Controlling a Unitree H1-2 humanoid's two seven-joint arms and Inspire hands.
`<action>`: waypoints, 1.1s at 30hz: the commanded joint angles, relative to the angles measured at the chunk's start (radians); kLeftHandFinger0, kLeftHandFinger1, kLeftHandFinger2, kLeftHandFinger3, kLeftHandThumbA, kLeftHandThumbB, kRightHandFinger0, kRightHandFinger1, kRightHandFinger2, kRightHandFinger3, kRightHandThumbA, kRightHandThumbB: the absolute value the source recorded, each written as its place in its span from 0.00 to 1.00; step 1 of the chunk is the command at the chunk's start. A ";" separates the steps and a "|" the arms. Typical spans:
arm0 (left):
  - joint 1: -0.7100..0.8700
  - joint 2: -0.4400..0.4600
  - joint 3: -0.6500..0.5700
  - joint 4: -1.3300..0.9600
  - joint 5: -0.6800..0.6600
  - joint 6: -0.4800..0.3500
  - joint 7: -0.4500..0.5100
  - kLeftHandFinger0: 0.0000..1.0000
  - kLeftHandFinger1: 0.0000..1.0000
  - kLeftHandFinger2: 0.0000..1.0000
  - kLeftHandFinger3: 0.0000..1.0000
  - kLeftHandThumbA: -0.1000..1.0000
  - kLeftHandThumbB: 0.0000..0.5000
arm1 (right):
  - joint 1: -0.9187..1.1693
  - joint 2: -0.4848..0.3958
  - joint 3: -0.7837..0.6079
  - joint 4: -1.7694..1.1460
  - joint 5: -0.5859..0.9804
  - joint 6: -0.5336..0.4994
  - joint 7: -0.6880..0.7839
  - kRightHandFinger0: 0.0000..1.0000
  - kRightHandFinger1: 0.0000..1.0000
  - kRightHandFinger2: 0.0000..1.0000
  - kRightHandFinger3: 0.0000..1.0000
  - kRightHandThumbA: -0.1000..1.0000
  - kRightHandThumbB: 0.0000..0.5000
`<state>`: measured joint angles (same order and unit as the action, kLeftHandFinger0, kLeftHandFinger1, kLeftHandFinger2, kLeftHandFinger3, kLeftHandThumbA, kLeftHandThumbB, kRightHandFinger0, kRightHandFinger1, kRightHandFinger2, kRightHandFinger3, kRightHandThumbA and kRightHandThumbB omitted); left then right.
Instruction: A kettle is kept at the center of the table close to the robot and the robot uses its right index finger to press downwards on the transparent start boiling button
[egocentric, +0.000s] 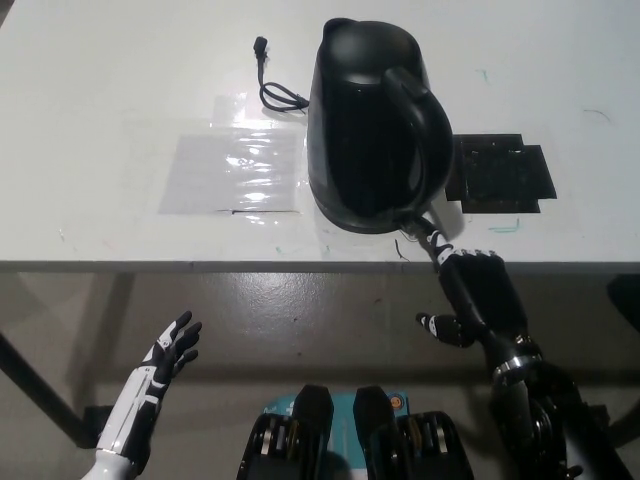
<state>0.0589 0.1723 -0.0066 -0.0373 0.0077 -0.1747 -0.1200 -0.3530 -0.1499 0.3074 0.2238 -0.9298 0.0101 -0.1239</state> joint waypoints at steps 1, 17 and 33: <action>-0.016 0.018 0.004 -0.033 -0.023 -0.025 -0.018 1.00 1.00 1.00 1.00 1.00 0.64 | -0.053 -0.007 0.006 -0.014 -0.001 -0.001 -0.032 0.00 0.00 0.00 1.00 1.00 0.41; -0.013 0.015 0.008 -0.043 -0.010 -0.027 -0.017 1.00 1.00 1.00 1.00 1.00 0.66 | -0.058 0.000 0.019 0.009 -0.001 0.008 -0.028 0.00 0.00 0.00 1.00 1.00 0.41; -0.018 0.013 0.009 -0.041 -0.008 -0.034 -0.016 1.00 1.00 1.00 1.00 1.00 0.62 | -0.074 0.009 0.034 0.084 0.013 0.006 -0.053 0.00 0.00 0.00 1.00 1.00 0.40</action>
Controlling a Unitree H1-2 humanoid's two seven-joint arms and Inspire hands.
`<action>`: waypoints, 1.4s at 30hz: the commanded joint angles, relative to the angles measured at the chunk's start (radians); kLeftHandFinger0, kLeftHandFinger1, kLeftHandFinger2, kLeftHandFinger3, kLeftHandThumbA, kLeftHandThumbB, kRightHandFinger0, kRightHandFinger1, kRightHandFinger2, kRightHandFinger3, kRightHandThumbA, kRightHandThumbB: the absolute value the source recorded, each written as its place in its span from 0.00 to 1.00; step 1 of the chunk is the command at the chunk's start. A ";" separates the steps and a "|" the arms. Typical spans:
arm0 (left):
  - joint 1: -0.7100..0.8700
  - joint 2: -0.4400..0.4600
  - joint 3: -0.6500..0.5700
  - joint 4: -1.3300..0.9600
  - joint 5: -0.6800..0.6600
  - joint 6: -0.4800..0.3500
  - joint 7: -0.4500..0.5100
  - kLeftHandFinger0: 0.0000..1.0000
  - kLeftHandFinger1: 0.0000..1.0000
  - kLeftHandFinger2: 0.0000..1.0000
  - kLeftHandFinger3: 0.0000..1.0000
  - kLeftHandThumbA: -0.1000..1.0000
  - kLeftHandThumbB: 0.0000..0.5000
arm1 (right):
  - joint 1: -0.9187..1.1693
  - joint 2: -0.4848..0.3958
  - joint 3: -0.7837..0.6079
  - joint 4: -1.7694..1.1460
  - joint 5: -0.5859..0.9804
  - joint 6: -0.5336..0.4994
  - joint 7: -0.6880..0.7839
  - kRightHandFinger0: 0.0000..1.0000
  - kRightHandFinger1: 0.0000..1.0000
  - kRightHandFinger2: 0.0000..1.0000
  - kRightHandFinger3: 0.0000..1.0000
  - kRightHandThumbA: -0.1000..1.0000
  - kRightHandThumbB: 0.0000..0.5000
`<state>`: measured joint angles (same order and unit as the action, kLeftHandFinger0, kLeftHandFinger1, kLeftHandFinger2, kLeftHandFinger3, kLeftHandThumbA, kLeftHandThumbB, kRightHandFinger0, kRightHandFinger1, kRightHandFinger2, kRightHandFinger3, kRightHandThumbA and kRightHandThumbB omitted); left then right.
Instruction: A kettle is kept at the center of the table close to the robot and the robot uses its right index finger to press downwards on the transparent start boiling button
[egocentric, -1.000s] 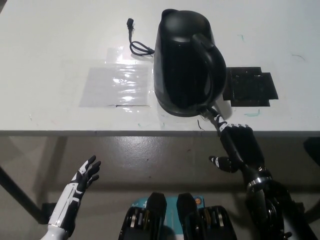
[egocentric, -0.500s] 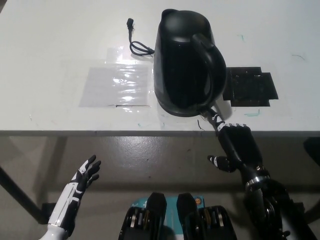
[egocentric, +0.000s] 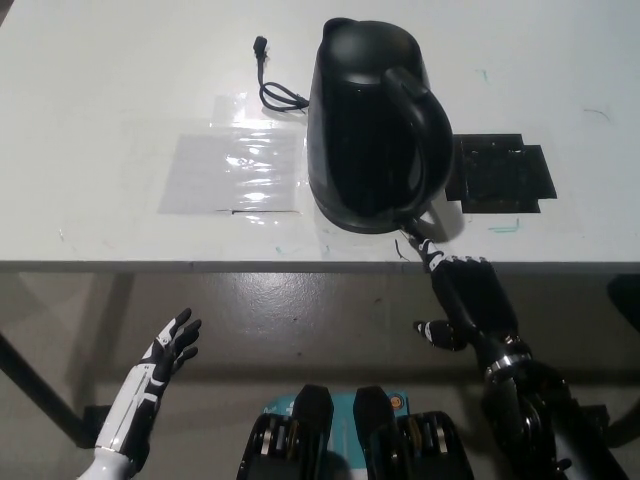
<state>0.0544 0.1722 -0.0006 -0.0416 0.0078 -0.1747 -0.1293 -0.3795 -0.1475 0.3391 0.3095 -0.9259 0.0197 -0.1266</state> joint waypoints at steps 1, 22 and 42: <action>-0.018 0.013 0.004 -0.034 -0.010 -0.035 -0.007 1.00 1.00 1.00 1.00 1.00 0.62 | -0.053 0.006 0.002 0.005 0.010 -0.004 -0.051 0.00 0.00 0.00 1.00 1.00 0.41; -0.022 0.017 0.006 -0.033 -0.010 -0.030 -0.010 1.00 1.00 1.00 1.00 1.00 0.64 | -0.090 -0.004 -0.001 0.056 0.033 0.010 -0.052 0.00 0.00 0.00 1.00 1.00 0.41; -0.020 0.015 0.008 -0.045 -0.021 -0.023 -0.014 1.00 1.00 1.00 1.00 1.00 0.57 | -0.115 -0.002 0.013 0.132 0.045 0.005 -0.078 0.00 0.00 0.01 1.00 1.00 0.42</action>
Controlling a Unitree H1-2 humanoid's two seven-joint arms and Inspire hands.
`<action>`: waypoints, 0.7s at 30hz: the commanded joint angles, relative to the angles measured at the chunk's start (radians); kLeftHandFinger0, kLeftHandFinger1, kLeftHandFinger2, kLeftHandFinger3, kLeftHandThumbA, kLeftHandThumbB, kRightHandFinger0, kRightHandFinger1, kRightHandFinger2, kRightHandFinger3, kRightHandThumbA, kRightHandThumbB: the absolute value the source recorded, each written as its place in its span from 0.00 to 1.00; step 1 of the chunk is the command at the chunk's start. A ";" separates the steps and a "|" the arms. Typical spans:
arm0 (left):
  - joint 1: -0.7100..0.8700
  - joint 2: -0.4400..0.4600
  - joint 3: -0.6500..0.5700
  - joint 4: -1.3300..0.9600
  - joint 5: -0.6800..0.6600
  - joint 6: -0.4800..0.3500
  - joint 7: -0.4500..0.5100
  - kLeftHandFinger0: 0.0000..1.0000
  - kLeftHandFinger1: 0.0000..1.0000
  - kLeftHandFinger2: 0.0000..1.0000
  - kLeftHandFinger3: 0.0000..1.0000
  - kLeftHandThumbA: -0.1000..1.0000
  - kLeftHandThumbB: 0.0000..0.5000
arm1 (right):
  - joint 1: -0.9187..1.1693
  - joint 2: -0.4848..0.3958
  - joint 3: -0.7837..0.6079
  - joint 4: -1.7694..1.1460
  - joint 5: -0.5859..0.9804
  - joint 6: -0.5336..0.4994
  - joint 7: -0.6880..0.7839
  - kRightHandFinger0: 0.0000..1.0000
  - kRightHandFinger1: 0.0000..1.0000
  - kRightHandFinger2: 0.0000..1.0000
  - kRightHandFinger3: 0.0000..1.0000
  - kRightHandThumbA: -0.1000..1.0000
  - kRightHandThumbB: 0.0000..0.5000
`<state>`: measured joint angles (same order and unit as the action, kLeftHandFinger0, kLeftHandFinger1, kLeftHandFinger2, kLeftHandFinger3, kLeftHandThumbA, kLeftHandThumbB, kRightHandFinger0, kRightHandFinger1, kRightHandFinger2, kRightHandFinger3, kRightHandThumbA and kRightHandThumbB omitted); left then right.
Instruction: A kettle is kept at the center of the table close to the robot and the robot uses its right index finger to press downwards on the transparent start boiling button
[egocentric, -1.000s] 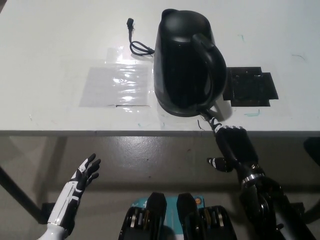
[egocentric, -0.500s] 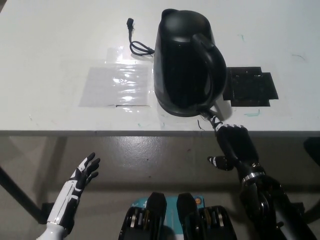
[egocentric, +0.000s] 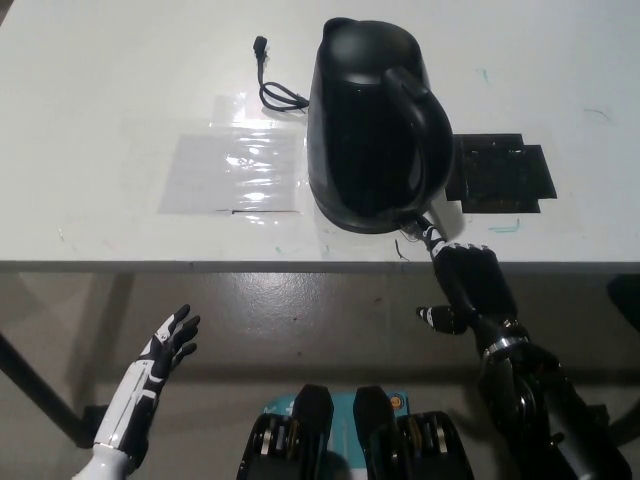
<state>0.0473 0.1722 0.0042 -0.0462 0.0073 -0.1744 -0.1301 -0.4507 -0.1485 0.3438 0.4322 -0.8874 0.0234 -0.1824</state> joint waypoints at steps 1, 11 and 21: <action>-0.013 0.015 0.003 -0.040 -0.019 -0.024 -0.012 1.00 1.00 1.00 1.00 1.00 0.58 | -0.044 0.000 0.010 0.011 0.006 0.004 -0.023 0.00 0.00 0.02 1.00 1.00 0.42; -0.016 0.016 0.003 -0.052 -0.032 -0.004 -0.019 1.00 1.00 1.00 1.00 1.00 0.60 | -0.052 0.001 0.037 0.061 0.008 -0.001 -0.043 0.00 0.00 0.00 1.00 1.00 0.45; -0.024 0.019 0.004 -0.053 -0.031 -0.003 -0.016 1.00 1.00 1.00 1.00 1.00 0.61 | -0.064 0.000 0.072 0.102 0.004 0.030 -0.013 0.00 0.00 0.03 1.00 1.00 0.43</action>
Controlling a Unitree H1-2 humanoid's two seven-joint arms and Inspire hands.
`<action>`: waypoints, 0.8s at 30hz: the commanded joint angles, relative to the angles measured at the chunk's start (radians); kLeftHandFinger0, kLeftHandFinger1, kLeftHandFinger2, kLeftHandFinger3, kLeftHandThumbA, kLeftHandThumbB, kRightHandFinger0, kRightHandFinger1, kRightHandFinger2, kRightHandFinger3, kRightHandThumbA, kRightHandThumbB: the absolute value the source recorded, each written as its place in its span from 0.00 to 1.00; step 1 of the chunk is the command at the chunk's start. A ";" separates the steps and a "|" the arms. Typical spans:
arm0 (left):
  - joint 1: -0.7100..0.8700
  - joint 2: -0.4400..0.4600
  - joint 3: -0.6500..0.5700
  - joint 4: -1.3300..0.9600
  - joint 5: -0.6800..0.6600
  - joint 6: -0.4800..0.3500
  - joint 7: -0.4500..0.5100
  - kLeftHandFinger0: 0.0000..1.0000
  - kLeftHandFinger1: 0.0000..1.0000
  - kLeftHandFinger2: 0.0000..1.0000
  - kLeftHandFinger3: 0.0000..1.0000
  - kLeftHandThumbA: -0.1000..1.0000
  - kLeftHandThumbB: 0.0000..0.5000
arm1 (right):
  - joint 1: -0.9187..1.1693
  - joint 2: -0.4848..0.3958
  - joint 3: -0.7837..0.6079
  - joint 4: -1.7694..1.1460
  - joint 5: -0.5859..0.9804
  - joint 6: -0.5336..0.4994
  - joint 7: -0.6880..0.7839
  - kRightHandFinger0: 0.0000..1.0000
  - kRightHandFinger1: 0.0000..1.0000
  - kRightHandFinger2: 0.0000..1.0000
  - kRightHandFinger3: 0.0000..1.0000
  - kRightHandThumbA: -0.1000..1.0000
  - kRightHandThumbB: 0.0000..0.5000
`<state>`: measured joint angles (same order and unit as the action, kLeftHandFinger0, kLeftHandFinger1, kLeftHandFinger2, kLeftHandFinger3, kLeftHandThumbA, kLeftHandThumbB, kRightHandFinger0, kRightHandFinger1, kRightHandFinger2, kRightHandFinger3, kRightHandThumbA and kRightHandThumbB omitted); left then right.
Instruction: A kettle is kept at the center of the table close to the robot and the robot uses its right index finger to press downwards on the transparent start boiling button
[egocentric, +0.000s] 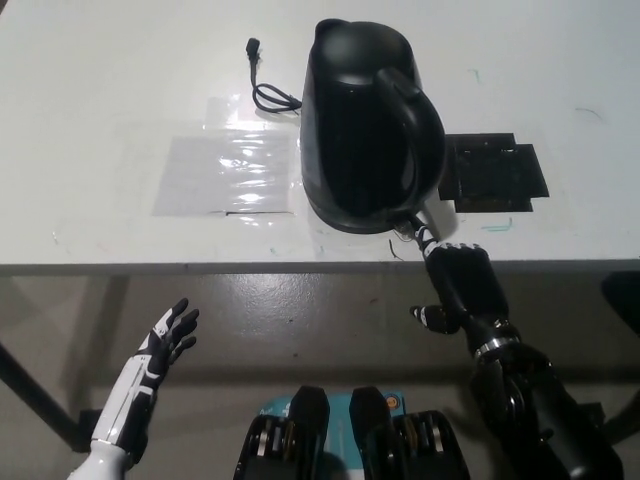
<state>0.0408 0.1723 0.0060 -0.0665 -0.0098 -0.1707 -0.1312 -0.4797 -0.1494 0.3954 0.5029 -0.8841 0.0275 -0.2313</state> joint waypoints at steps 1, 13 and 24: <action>-0.018 0.020 0.001 -0.029 -0.014 -0.015 -0.016 1.00 1.00 1.00 1.00 1.00 0.60 | -0.032 0.000 0.023 0.032 0.002 0.038 0.050 0.00 0.00 0.04 1.00 1.00 0.42; -0.026 0.020 -0.002 -0.016 -0.023 -0.021 -0.022 1.00 1.00 1.00 1.00 1.00 0.60 | 0.032 -0.022 0.026 -0.032 0.014 0.113 0.113 0.00 0.00 0.04 1.00 0.95 0.48; -0.021 0.024 -0.002 -0.008 -0.004 -0.030 -0.014 1.00 1.00 1.00 1.00 1.00 0.61 | 0.114 -0.070 0.005 -0.248 0.026 0.139 0.159 0.00 0.00 0.00 1.00 1.00 0.48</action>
<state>0.0274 0.1742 0.0055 -0.0665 -0.0151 -0.1712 -0.1316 -0.3859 -0.1967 0.4130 0.3457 -0.8757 0.1428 -0.1190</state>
